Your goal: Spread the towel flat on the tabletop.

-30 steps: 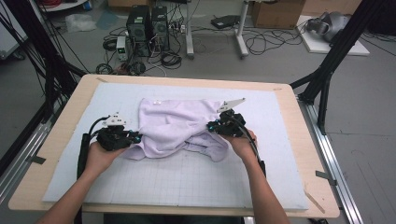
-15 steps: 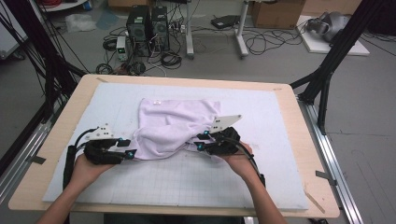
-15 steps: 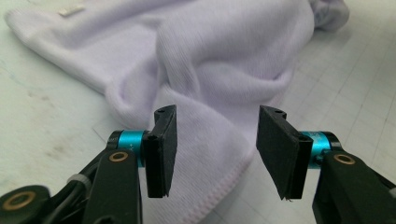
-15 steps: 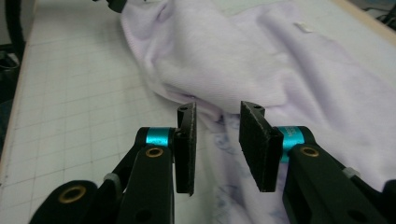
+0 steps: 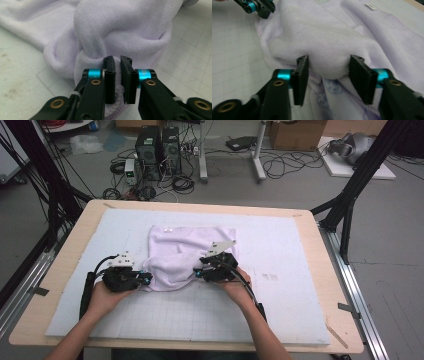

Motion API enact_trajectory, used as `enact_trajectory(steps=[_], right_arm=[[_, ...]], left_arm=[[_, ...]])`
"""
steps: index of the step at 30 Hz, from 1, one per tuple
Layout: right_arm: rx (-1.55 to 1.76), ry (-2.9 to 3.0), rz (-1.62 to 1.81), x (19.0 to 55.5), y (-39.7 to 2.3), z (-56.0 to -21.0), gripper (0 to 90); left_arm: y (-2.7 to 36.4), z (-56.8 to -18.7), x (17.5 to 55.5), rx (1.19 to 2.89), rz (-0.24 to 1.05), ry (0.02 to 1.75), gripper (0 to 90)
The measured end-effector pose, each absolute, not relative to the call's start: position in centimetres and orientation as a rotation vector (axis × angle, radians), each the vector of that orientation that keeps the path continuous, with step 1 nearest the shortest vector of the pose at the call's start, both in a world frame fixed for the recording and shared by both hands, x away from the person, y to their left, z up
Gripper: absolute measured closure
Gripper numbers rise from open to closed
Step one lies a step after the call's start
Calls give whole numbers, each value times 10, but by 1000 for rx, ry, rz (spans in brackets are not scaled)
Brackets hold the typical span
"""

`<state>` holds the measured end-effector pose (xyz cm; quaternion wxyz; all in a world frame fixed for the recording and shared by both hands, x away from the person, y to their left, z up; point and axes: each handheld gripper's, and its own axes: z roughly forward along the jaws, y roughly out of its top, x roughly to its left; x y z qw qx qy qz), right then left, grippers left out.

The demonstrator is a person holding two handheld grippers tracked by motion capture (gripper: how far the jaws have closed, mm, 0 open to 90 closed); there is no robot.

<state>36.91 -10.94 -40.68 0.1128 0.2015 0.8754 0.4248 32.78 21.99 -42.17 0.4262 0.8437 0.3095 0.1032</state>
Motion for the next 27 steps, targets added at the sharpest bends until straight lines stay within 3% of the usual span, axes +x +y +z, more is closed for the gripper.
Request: enact_trajectory(steps=[2, 5, 22, 27], right_arm=[[550, 2585, 1215, 371, -103, -407, 717], [532, 2600, 1230, 372, -104, -404, 782], [386, 2557, 1323, 294, -163, -321, 782], [414, 2602, 1268, 304, -161, -323, 772]], left_arm=[[220, -419, 326, 2110, 258, 757, 841], [223, -414, 320, 2098, 266, 746, 848], [218, -359, 250, 2058, 290, 531, 853], [210, -373, 255, 2088, 264, 551, 852]])
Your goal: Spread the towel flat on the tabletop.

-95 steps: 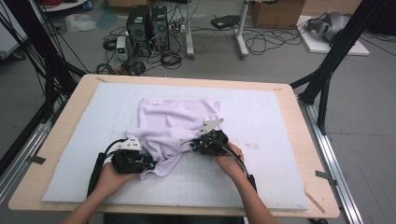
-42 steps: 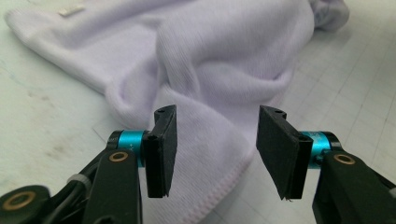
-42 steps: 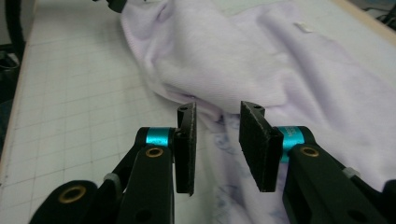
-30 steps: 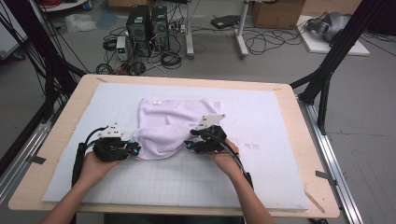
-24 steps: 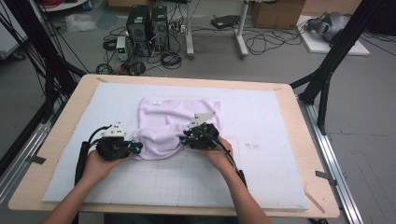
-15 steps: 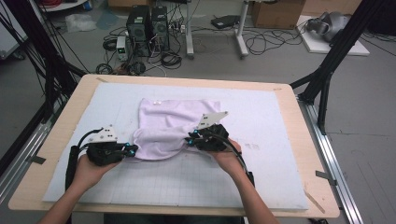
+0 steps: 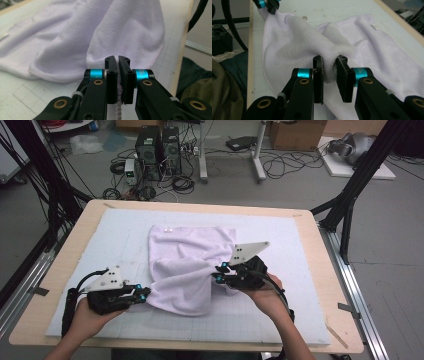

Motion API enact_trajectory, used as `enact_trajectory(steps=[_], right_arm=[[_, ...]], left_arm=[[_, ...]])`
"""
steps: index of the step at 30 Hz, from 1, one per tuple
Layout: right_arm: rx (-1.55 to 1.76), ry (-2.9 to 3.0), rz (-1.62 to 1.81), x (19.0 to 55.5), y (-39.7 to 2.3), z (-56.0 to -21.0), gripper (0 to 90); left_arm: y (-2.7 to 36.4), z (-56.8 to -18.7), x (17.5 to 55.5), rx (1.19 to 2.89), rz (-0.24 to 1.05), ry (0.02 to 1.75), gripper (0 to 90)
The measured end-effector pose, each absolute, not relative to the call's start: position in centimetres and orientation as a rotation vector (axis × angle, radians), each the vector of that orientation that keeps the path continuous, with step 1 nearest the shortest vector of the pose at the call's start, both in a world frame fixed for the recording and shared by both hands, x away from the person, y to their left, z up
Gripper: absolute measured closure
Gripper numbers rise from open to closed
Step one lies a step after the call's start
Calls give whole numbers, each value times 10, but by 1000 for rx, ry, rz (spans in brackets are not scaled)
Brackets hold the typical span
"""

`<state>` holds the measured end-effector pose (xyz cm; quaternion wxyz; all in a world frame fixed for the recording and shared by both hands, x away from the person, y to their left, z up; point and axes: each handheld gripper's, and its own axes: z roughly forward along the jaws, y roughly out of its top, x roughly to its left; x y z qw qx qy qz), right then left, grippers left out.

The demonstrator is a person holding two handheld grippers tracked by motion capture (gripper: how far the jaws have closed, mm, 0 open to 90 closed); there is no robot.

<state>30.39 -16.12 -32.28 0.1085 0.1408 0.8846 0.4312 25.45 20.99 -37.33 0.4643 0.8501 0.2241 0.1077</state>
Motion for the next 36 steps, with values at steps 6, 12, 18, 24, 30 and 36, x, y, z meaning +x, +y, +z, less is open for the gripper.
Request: enact_trajectory(steps=[6, 12, 18, 24, 30, 36], right_arm=[[529, 2703, 1186, 354, -134, -366, 768], [611, 2746, 1144, 384, -110, -398, 753], [554, 2686, 1230, 371, -116, -388, 624], [452, 2600, 1298, 331, -139, -372, 646], [411, 2652, 1294, 313, -142, -395, 643], [383, 2754, 1215, 314, -123, -424, 643]], left_arm=[[202, -408, 279, 2147, 247, 623, 852], [201, -421, 288, 2157, 226, 645, 821], [214, -407, 283, 2111, 254, 646, 669], [233, -401, 281, 2069, 290, 673, 616], [235, -418, 288, 2109, 253, 700, 559], [225, -436, 293, 2175, 147, 672, 645]])
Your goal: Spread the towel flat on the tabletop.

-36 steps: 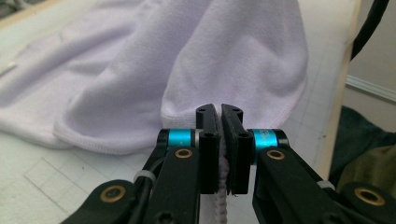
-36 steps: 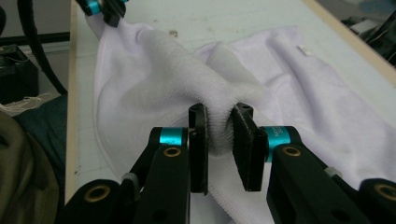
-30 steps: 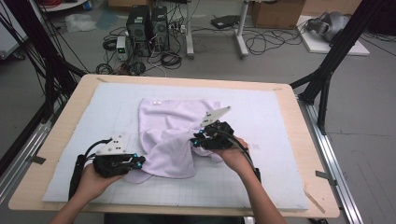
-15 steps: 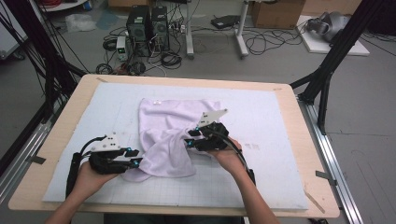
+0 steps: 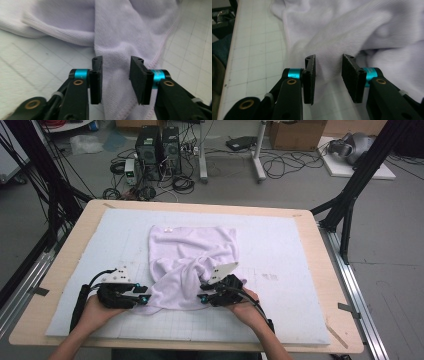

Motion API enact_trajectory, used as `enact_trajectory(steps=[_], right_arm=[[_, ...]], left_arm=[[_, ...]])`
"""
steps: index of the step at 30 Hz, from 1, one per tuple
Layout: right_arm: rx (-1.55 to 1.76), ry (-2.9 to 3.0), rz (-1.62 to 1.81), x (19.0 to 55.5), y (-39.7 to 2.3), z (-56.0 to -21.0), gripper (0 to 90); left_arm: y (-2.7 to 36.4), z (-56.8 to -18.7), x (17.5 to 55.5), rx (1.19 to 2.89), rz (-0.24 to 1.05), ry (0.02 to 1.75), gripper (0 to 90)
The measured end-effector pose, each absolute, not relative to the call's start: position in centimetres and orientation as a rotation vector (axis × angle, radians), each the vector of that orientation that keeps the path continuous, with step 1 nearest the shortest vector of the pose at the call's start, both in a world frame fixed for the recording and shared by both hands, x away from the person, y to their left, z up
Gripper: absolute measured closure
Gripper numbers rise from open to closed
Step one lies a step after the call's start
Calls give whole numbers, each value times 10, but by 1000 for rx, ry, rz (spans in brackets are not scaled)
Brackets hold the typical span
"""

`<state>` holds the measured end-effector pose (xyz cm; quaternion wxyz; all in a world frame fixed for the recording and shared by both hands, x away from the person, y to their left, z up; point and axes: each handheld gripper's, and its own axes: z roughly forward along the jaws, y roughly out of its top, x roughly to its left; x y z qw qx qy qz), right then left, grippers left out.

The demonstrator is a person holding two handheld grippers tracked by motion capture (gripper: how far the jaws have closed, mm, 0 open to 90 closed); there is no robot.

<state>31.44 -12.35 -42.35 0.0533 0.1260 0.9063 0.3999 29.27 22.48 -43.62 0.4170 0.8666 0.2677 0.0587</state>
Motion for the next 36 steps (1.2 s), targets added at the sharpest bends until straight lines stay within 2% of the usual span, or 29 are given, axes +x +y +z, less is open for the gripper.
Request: enact_trajectory(steps=[1, 4, 6, 12, 19, 21, 22, 24, 28, 32, 36], right_arm=[[384, 2779, 1200, 314, -120, -427, 660], [354, 2822, 1148, 314, -114, -433, 794], [354, 2833, 1153, 314, -115, -433, 854], [358, 2775, 1245, 300, -137, -411, 862], [329, 2696, 1357, 248, -173, -381, 863], [265, 2709, 1375, 231, -178, -372, 851], [237, 2709, 1397, 224, -179, -369, 817], [209, 2697, 1416, 217, -183, -362, 761], [275, 2669, 1373, 233, -185, -367, 732], [376, 2702, 1288, 260, -181, -396, 727], [450, 2728, 1235, 277, -177, -422, 678]], left_arm=[[223, -439, 293, 2190, 130, 658, 682], [219, -440, 291, 2196, 122, 639, 806], [218, -438, 289, 2195, 136, 633, 852], [223, -418, 270, 2143, 177, 608, 864], [218, -386, 225, 2093, 189, 502, 865], [214, -381, 215, 2089, 195, 469, 856], [212, -380, 212, 2087, 199, 459, 818], [210, -380, 214, 2076, 201, 459, 674], [211, -388, 232, 2075, 229, 502, 638], [211, -409, 254, 2117, 241, 555, 639], [206, -431, 270, 2184, 206, 602, 623]])
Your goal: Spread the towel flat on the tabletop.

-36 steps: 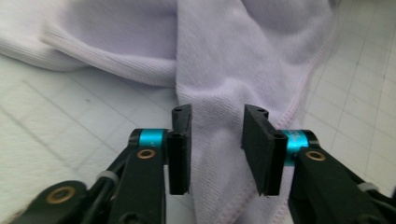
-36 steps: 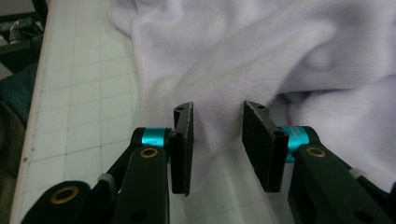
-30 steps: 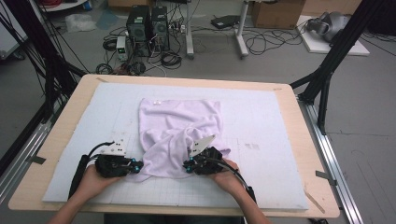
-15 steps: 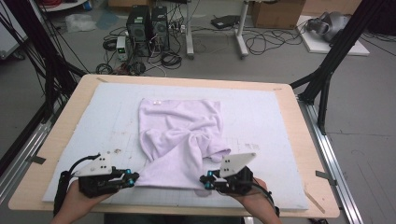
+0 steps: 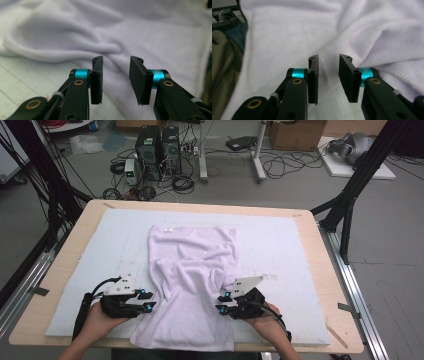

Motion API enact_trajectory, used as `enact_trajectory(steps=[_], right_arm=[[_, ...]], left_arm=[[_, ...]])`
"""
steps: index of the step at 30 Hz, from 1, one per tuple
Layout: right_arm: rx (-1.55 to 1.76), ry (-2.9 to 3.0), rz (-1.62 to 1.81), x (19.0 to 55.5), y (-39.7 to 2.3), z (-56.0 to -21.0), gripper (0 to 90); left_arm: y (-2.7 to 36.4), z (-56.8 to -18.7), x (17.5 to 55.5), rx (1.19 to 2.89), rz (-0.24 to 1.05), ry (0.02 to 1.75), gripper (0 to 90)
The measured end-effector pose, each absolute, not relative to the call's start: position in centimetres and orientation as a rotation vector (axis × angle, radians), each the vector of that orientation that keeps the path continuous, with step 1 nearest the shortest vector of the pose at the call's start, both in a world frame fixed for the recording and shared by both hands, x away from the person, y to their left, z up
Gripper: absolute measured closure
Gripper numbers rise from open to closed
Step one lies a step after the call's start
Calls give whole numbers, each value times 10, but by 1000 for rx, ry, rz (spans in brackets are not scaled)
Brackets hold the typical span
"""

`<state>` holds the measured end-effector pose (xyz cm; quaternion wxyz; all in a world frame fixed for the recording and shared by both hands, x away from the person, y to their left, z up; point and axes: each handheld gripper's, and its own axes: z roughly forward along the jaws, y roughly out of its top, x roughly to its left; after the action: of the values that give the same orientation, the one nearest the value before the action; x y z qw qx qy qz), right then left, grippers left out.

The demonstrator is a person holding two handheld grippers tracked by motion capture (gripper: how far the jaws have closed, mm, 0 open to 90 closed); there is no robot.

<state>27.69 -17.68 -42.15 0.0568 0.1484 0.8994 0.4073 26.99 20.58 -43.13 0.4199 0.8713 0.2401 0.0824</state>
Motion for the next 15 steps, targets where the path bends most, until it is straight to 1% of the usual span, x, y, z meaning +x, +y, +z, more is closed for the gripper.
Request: enact_trajectory(steps=[3, 4, 6, 7, 8, 10, 15], right_arm=[[463, 2766, 1171, 283, -170, -433, 666], [437, 2776, 1144, 283, -166, -435, 678], [420, 2791, 1121, 282, -161, -438, 743], [414, 2794, 1129, 282, -160, -438, 784], [410, 2799, 1128, 282, -160, -437, 828], [407, 2800, 1136, 281, -161, -436, 849], [390, 2772, 1184, 269, -168, -426, 855]], left_arm=[[199, -443, 274, 2233, 210, 595, 627], [198, -443, 274, 2224, 217, 594, 660], [197, -442, 275, 2234, 186, 586, 791], [196, -442, 273, 2234, 189, 584, 829], [196, -441, 272, 2242, 196, 579, 848], [196, -440, 268, 2248, 199, 573, 857], [211, -431, 248, 2227, 217, 579, 860]])
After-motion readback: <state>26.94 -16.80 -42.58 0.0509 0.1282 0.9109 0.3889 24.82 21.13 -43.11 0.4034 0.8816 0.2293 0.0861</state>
